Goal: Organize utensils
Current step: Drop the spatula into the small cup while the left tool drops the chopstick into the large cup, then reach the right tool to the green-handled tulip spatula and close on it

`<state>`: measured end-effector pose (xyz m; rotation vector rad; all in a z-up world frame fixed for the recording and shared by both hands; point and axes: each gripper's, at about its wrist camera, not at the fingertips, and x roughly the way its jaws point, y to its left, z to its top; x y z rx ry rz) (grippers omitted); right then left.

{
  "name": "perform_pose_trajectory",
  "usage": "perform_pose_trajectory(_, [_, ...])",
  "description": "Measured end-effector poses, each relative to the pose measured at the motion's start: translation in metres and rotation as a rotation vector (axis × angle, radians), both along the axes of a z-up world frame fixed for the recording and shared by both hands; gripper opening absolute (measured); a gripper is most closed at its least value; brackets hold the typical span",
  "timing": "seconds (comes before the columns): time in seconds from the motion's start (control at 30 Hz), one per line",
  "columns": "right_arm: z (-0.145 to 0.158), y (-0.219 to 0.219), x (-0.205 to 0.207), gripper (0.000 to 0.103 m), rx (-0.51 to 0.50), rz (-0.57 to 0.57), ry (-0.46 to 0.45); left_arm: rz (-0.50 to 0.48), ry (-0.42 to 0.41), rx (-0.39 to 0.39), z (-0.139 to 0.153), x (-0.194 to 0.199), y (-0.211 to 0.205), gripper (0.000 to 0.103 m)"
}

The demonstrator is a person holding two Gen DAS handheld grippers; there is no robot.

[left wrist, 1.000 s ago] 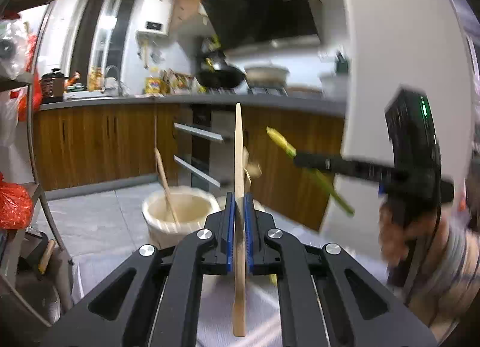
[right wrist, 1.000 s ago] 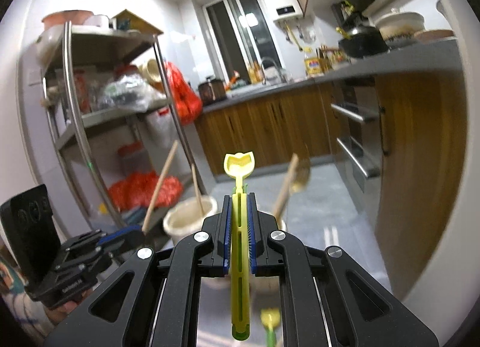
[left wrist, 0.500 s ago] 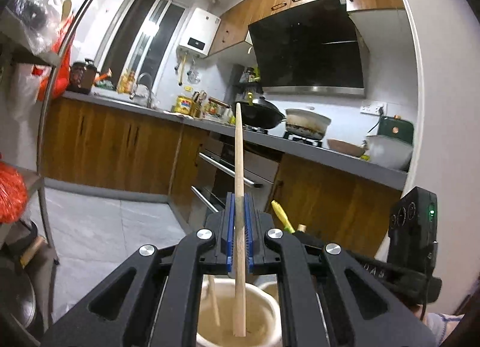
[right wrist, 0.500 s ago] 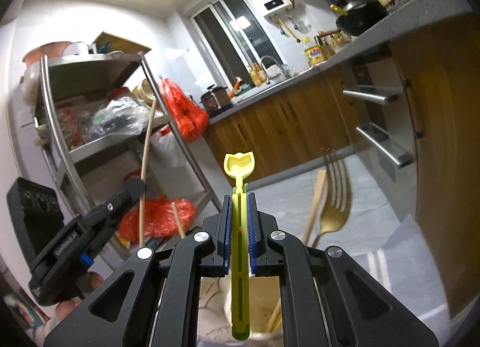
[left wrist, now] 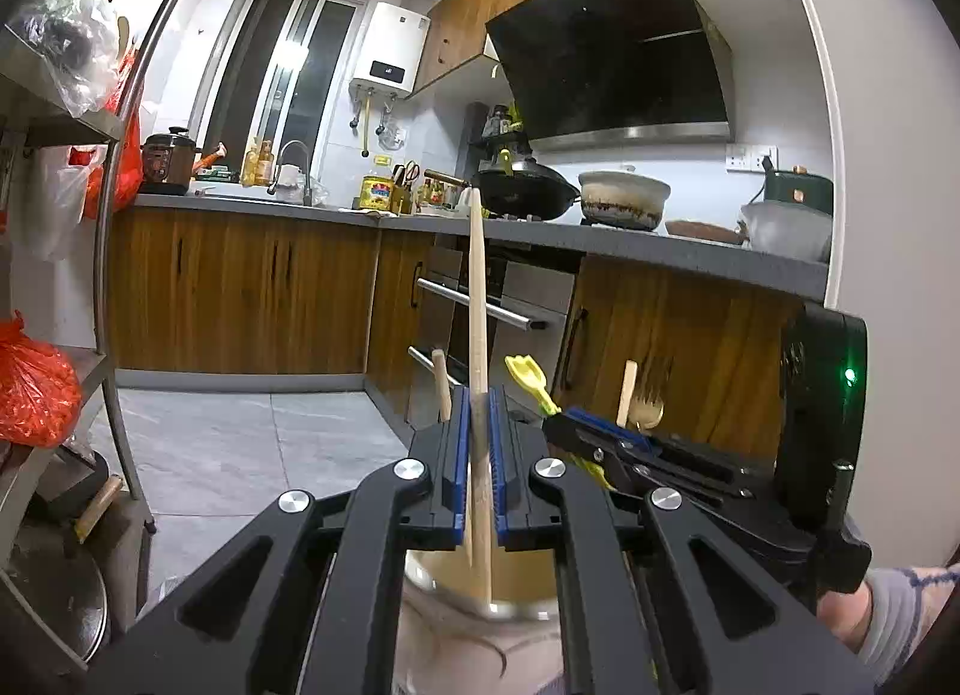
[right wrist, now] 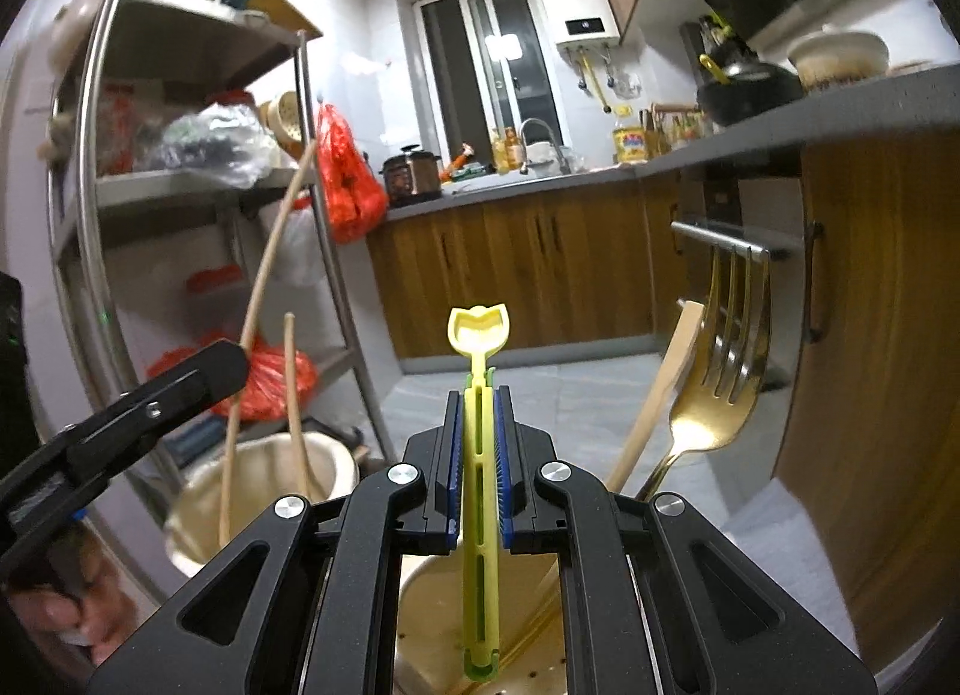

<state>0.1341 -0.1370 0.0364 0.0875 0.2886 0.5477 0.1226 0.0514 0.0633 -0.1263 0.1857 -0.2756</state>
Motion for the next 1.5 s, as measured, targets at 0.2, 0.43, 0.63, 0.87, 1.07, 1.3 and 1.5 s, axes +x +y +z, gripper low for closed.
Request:
perform_pose_trajectory(0.2, [0.001, -0.005, -0.006, 0.010, -0.032, 0.001, 0.023, -0.006, 0.006, 0.025, -0.007, -0.011, -0.001, 0.006])
perform_pose_trajectory(0.43, [0.006, -0.015, -0.017, 0.010, -0.069, 0.032, 0.078, -0.002, 0.032, 0.012, -0.012, -0.012, 0.008, 0.006])
perform_pose_trajectory(0.63, [-0.003, -0.011, -0.018, 0.010, -0.100, 0.053, 0.139, 0.022, 0.033, 0.020, -0.013, -0.013, 0.007, 0.006])
perform_pose_trajectory(0.87, [0.000, -0.012, -0.025, 0.023, -0.104, 0.047, 0.126, 0.033, 0.033, 0.047, -0.013, -0.014, 0.002, 0.011])
perform_pose_trajectory(1.07, [0.019, -0.025, -0.041, 0.050, -0.069, 0.021, 0.071, 0.050, 0.008, 0.061, -0.011, -0.019, -0.001, 0.041])
perform_pose_trajectory(1.3, [0.039, -0.052, -0.065, 0.098, 0.010, -0.078, -0.030, 0.115, -0.057, 0.068, -0.004, -0.030, -0.001, 0.098])
perform_pose_trajectory(1.5, [0.041, -0.070, -0.088, 0.098, -0.014, -0.166, -0.124, 0.164, -0.083, 0.101, 0.002, -0.037, -0.005, 0.098])
